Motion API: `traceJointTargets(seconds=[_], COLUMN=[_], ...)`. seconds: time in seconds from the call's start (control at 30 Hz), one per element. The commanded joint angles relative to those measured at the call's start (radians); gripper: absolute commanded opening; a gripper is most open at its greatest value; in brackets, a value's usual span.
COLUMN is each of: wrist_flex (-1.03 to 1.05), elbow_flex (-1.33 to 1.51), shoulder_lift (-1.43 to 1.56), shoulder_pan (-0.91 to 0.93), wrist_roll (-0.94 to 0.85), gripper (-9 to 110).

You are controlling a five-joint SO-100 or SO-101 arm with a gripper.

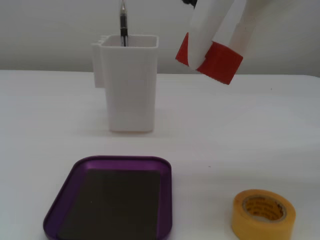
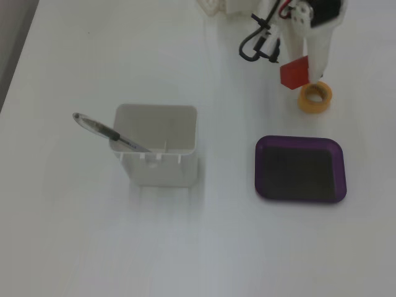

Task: Pick up the red cube and place it in the box.

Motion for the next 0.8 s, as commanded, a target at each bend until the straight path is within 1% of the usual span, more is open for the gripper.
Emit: traceJointTargets(seconds=[0.0, 0.17, 0.43, 0.6, 0.77], wrist_flex=[-0.055, -0.129, -0.109, 0.003, 0.110], elbow_flex=[-0.052, -0.186, -0.603, -0.845, -1.042], shoulder_lift=[-0.072, -0.279, -0.683, -0.873, -0.997], shoulder_pan=[-0.028, -0.032, -0.021, -0.021, -0.021], wrist_roll=[-0.006, -0.005, 0.006, 0.003, -0.003], gripper=[-1, -1, -1, -1, 0])
